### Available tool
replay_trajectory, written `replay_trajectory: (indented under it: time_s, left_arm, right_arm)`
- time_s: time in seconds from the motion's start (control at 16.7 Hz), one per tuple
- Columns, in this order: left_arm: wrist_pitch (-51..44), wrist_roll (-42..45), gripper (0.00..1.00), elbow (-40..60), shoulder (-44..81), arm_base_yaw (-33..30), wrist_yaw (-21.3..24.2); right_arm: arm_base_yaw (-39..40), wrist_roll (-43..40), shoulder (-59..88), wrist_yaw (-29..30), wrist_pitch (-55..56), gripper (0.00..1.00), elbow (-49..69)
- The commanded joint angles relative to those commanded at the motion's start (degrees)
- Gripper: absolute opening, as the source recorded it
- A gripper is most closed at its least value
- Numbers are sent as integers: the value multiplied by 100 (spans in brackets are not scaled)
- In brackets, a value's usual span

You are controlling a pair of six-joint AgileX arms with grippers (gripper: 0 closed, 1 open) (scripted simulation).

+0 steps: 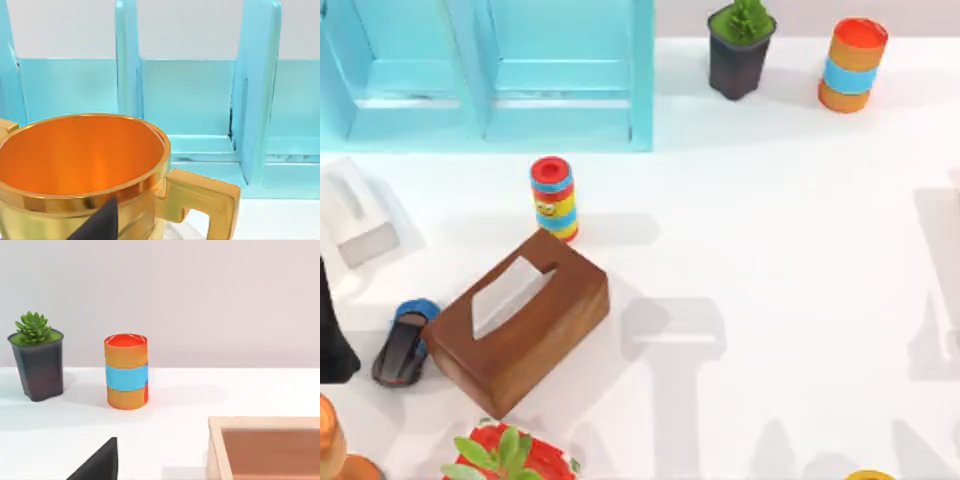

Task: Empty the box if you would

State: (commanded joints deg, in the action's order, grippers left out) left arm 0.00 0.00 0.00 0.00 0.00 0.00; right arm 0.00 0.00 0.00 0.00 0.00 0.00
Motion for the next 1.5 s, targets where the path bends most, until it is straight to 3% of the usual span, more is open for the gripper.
replay_trajectory:
  time_s: [0.48, 1.5]
  left_arm:
    - [0, 0, 100, 0, 0, 0, 0]
    - [0, 0, 100, 0, 0, 0, 0]
  right_arm:
    - [-347, -361, 1146, -7, -888, 100, 916]
    - [-2418, -2520, 8030, -51, -6197, 100, 6392]
